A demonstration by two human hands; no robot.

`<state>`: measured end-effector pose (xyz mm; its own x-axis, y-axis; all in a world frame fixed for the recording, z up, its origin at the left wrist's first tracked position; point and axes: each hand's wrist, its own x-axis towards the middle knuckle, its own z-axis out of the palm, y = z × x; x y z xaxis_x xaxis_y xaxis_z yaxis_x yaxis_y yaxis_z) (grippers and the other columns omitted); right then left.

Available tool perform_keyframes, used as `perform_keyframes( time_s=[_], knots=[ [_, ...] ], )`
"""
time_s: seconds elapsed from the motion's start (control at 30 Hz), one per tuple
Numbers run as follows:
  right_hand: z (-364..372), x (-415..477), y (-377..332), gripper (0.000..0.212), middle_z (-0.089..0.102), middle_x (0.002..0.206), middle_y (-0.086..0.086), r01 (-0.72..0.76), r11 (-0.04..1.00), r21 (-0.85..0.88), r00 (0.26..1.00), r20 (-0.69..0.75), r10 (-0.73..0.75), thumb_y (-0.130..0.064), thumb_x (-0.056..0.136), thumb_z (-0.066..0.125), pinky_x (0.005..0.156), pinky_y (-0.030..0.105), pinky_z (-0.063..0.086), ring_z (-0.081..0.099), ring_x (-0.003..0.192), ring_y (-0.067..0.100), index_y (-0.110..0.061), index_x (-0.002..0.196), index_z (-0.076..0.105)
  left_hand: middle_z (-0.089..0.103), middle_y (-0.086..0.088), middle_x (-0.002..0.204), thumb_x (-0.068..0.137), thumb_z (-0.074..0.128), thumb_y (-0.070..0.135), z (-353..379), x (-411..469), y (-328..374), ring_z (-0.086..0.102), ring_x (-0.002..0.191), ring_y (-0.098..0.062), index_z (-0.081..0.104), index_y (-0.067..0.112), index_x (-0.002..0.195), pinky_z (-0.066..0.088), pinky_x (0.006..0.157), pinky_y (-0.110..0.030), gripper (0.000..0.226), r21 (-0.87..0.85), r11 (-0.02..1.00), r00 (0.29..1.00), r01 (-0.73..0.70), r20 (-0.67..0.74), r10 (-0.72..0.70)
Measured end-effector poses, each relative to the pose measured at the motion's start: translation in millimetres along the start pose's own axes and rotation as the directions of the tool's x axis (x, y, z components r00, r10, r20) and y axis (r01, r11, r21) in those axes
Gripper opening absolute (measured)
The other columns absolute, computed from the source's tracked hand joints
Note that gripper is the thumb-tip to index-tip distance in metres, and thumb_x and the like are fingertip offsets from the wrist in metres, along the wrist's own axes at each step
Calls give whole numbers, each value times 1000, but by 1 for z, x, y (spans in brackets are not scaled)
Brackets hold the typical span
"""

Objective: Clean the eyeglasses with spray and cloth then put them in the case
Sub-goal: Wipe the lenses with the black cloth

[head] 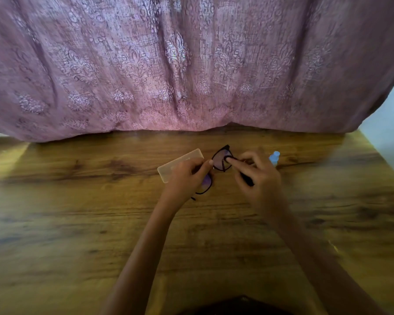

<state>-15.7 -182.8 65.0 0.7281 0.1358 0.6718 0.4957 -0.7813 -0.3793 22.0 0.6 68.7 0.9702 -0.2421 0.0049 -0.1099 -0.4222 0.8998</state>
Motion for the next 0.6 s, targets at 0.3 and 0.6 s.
perform_keyframes(
  time_s=[0.3, 0.6],
  knots=[
    [13, -10, -6, 39, 59, 102, 14, 61, 993, -106, 989, 141, -46, 1, 84, 63, 80, 21, 49, 58, 92, 22, 2, 122, 63, 62, 0, 71, 100, 47, 31, -1, -4, 3, 55, 69, -12, 65, 13, 76, 43, 70, -33, 34, -23, 1000, 1000, 2, 10, -2],
    [16, -2, 1, 37, 58, 103, 15, -17, 994, -110, 994, 104, 29, -8, 90, 47, 81, 14, 39, 52, 93, 16, 3, 122, 63, 62, 2, 70, 101, 45, 27, -3, -1, 2, 56, 69, -11, 64, 10, 77, 46, 71, -36, 34, -27, 1000, 1000, 3, -4, -3]
  ],
)
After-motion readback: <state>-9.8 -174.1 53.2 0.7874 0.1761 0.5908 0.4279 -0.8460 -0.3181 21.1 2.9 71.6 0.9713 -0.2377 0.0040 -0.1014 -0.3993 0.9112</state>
